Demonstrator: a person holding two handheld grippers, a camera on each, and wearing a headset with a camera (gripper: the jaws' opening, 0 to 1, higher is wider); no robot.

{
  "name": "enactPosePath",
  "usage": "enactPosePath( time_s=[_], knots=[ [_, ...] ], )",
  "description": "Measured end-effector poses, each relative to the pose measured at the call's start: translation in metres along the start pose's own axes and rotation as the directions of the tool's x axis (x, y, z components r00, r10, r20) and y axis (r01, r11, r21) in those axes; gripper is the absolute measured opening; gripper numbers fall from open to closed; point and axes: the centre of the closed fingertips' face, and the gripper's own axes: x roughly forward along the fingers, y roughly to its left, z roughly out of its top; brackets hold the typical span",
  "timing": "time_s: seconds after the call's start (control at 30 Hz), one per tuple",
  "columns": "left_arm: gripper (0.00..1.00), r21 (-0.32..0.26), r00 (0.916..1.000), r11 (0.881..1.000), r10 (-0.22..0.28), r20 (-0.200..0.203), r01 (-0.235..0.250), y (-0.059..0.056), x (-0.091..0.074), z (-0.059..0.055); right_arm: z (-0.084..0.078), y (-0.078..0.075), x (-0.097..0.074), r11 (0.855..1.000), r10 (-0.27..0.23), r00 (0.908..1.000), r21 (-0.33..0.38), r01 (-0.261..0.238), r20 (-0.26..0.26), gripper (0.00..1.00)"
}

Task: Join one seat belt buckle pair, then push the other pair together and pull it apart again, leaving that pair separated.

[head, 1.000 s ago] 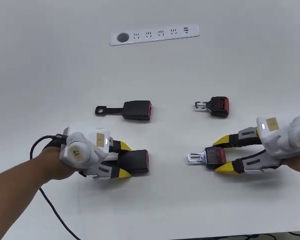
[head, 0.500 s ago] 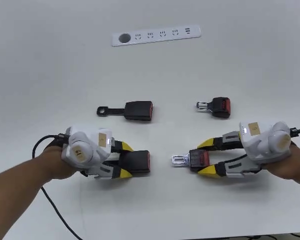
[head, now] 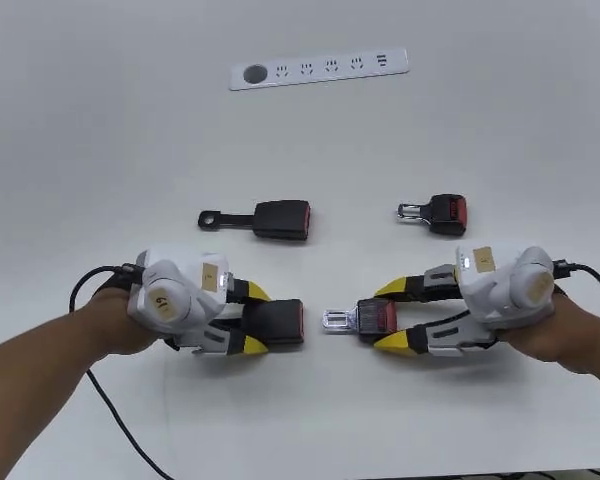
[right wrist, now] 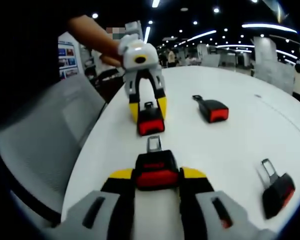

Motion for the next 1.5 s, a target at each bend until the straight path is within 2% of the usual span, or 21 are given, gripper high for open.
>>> enactPosePath(
  time_s=[0.43, 0.8, 0.93, 0.97, 1.03, 1.33, 1.5],
  knots=[
    [0.33, 0.002, 1.0, 1.0, -0.004, -0.009, 0.004, 0.001, 0.0, -0.003, 0.01, 0.0, 0.017, 1.0, 0.004, 1.0, 0.011, -0.004, 0.001, 0.34],
    [0.33, 0.013, 0.9997, 1.0, -0.01, -0.02, 0.01, 0.002, 0.001, -0.004, 0.015, 0.002, 0.029, 1.0, 0.006, 0.9997, -0.002, -0.006, -0.022, 0.34],
    [0.33, 0.018, 0.9996, 1.0, -0.009, -0.026, 0.009, 0.002, 0.001, -0.002, 0.016, 0.002, 0.031, 1.0, 0.007, 0.9995, -0.002, -0.007, -0.031, 0.34],
    [0.33, 0.019, 0.9996, 1.0, -0.008, -0.028, 0.009, 0.002, 0.001, -0.002, 0.014, 0.002, 0.032, 1.0, 0.003, 0.9986, -0.001, -0.003, -0.053, 0.34],
    [0.33, 0.022, 0.9994, 1.0, -0.008, -0.033, 0.009, 0.002, 0.001, -0.002, 0.017, 0.002, 0.031, 1.0, 0.009, 0.9991, -0.001, -0.009, -0.042, 0.34],
    [0.33, 0.036, 0.9985, 0.999, -0.013, -0.052, 0.015, 0.002, 0.001, -0.002, 0.02, 0.002, 0.035, 1.0, 0.013, 0.9974, -0.003, -0.013, -0.071, 0.33],
    [0.33, 0.032, 0.9985, 0.999, -0.012, -0.053, 0.014, 0.002, 0.001, -0.002, 0.022, 0.003, 0.038, 1.0, 0.009, 0.9974, 0.006, -0.008, -0.071, 0.33]
  ],
)
